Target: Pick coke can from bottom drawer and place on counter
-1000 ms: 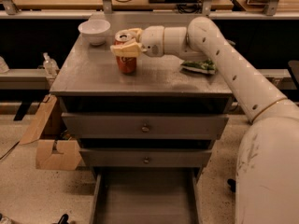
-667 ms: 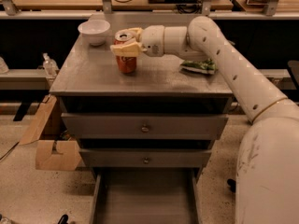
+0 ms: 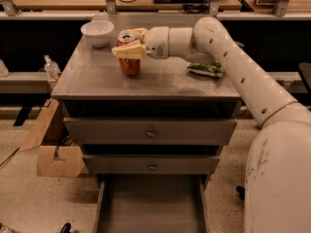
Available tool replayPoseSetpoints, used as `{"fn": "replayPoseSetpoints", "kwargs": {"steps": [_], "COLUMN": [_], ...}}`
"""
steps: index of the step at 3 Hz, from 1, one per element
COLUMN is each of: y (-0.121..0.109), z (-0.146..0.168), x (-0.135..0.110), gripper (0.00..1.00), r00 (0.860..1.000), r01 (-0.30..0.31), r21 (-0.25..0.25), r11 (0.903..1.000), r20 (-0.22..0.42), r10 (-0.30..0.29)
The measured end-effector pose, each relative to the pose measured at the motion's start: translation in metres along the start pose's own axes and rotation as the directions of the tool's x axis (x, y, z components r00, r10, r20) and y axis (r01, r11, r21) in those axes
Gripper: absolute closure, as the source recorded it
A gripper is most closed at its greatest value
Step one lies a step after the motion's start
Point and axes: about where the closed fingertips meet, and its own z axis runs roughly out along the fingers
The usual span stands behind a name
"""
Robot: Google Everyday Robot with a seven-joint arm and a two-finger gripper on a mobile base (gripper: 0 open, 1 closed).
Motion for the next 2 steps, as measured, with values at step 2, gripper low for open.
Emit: {"fn": "replayPoseSetpoints", "kwargs": {"steps": [2], "y": [0.0015], "z": [0.0034], "x": [-0.0002], "gripper": [0.0], "r00": [1.0], "r01": [0.0], "r21": [-0.005], "r11": [1.0], "r20": [0.001], "r10": [0.0]}}
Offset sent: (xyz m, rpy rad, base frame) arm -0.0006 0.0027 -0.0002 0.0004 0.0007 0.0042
